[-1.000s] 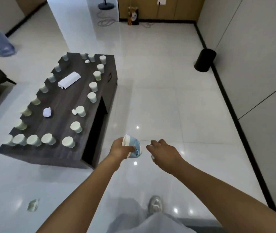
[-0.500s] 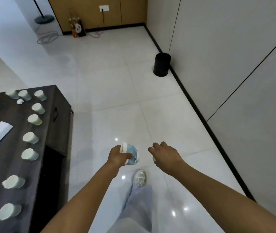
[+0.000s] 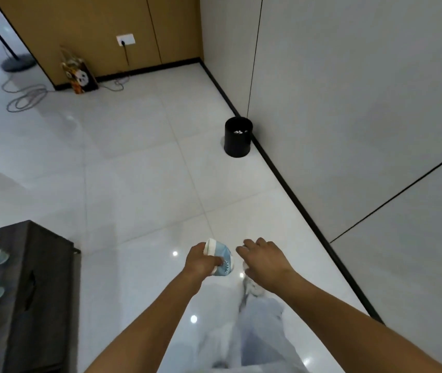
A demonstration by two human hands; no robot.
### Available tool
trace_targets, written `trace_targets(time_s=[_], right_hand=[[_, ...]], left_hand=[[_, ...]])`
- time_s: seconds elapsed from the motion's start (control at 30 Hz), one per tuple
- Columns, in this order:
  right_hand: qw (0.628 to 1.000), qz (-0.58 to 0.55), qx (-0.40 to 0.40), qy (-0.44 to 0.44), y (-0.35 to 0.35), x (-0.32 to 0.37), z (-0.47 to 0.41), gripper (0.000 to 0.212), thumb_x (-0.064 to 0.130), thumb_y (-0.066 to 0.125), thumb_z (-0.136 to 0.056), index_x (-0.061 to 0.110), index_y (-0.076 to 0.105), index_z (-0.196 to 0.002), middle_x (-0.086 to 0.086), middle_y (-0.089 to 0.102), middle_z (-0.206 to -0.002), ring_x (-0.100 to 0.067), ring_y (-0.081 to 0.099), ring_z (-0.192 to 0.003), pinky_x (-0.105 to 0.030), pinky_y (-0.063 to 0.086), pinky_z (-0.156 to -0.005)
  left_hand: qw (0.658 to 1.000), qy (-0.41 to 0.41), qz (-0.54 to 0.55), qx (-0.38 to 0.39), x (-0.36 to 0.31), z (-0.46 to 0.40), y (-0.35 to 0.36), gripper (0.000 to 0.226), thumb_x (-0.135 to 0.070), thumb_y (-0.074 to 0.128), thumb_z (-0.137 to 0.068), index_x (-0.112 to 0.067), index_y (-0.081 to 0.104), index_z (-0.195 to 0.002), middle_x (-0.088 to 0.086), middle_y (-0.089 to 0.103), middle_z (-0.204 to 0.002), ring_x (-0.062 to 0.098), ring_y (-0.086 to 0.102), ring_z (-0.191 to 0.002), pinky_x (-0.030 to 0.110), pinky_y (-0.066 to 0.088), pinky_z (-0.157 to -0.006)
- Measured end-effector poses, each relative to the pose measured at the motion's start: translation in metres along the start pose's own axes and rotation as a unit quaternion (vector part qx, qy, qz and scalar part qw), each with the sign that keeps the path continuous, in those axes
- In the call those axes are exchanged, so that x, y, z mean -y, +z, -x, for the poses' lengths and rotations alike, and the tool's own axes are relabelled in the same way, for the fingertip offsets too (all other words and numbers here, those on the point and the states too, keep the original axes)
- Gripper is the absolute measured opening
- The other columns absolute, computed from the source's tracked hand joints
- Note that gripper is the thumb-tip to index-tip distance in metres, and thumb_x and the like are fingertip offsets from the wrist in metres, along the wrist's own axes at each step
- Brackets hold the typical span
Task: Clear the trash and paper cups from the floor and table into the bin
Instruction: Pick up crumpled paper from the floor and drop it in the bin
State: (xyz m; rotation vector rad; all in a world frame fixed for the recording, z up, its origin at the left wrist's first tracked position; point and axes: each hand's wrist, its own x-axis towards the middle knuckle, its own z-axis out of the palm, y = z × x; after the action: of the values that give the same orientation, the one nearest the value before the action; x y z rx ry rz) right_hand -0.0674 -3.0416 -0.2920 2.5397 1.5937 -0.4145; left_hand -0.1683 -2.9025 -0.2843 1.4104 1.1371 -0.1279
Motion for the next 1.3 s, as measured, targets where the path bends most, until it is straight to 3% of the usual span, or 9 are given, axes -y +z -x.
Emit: trace_targets(time_s=[0.2, 0.33, 0.5, 0.63, 0.8, 1.03, 1.3], right_hand=[[1.000, -0.005, -0.001, 0.002, -0.036, -0.115, -0.134, 0.036, 0.019, 0.052, -0.090, 0.017, 0.046, -0.125, -0.005, 0.051, -0.124, -0.028, 0.051, -0.108, -0.036, 0.042, -0.087], [1.000, -0.003, -0.002, 0.009, -0.073, -0.184, -0.218, 0.035, 0.019, 0.054, -0.089, 0.017, 0.047, -0.123, -0.005, 0.053, -0.121, -0.028, 0.053, -0.106, -0.036, 0.043, -0.085], [1.000, -0.014, 0.020, 0.013, -0.111, -0.248, -0.319, 0.038, 0.021, 0.056, -0.087, 0.018, 0.047, -0.124, -0.004, 0.052, -0.122, -0.029, 0.052, -0.107, -0.037, 0.044, -0.087], [0.999, -0.023, 0.027, 0.030, -0.131, -0.295, -0.416, 0.040, 0.023, 0.056, -0.086, 0.019, 0.047, -0.125, -0.004, 0.051, -0.124, -0.029, 0.051, -0.109, -0.038, 0.042, -0.088], [0.997, -0.037, 0.048, 0.049, -0.160, -0.348, -0.530, 0.040, 0.023, 0.056, -0.087, 0.019, 0.046, -0.125, -0.005, 0.051, -0.124, -0.030, 0.051, -0.110, -0.038, 0.043, -0.088], [0.995, -0.050, 0.069, 0.054, -0.200, -0.424, -0.660, 0.043, 0.024, 0.056, -0.087, 0.018, 0.044, -0.127, -0.007, 0.049, -0.128, -0.032, 0.048, -0.114, -0.040, 0.043, -0.091], [0.991, -0.062, 0.116, 0.035, -0.192, -0.525, -0.811, 0.051, 0.026, 0.058, -0.088, 0.020, 0.040, -0.135, -0.006, 0.046, -0.132, -0.031, 0.046, -0.117, -0.041, 0.043, -0.091]], left_hand=[[1.000, -0.005, -0.008, -0.019, -0.125, -0.131, 0.035, 0.050, -0.005, 0.074, -0.077, -0.007, 0.053, -0.122, 0.012, 0.058, -0.119, 0.027, 0.057, -0.107, 0.038, 0.050, -0.095], [0.999, 0.024, -0.011, -0.022, -0.210, -0.204, 0.044, 0.045, -0.009, 0.075, -0.077, -0.012, 0.054, -0.117, 0.004, 0.058, -0.109, 0.020, 0.054, -0.096, 0.028, 0.047, -0.080], [1.000, 0.009, 0.003, -0.027, -0.293, -0.290, 0.043, 0.039, -0.006, 0.074, -0.076, -0.011, 0.056, -0.110, 0.008, 0.060, -0.107, 0.025, 0.058, -0.099, 0.037, 0.052, -0.090], [1.000, -0.001, 0.007, -0.030, -0.354, -0.375, 0.037, 0.045, -0.001, 0.073, -0.075, -0.003, 0.057, -0.116, 0.015, 0.061, -0.113, 0.033, 0.059, -0.107, 0.047, 0.050, -0.094], [0.999, -0.008, 0.027, -0.016, -0.436, -0.482, 0.024, 0.042, 0.002, 0.073, -0.076, -0.004, 0.056, -0.113, 0.014, 0.059, -0.107, 0.028, 0.058, -0.098, 0.045, 0.052, -0.092], [0.999, -0.034, 0.020, -0.004, -0.538, -0.599, 0.019, 0.035, 0.004, 0.076, -0.067, -0.002, 0.066, -0.100, 0.018, 0.067, -0.102, 0.037, 0.063, -0.098, 0.050, 0.052, -0.092], [0.992, -0.091, 0.067, -0.054, -0.604, -0.747, 0.055, 0.047, 0.001, 0.078, -0.064, -0.007, 0.061, -0.107, 0.014, 0.063, -0.104, 0.032, 0.060, -0.099, 0.043, 0.055, -0.085]])
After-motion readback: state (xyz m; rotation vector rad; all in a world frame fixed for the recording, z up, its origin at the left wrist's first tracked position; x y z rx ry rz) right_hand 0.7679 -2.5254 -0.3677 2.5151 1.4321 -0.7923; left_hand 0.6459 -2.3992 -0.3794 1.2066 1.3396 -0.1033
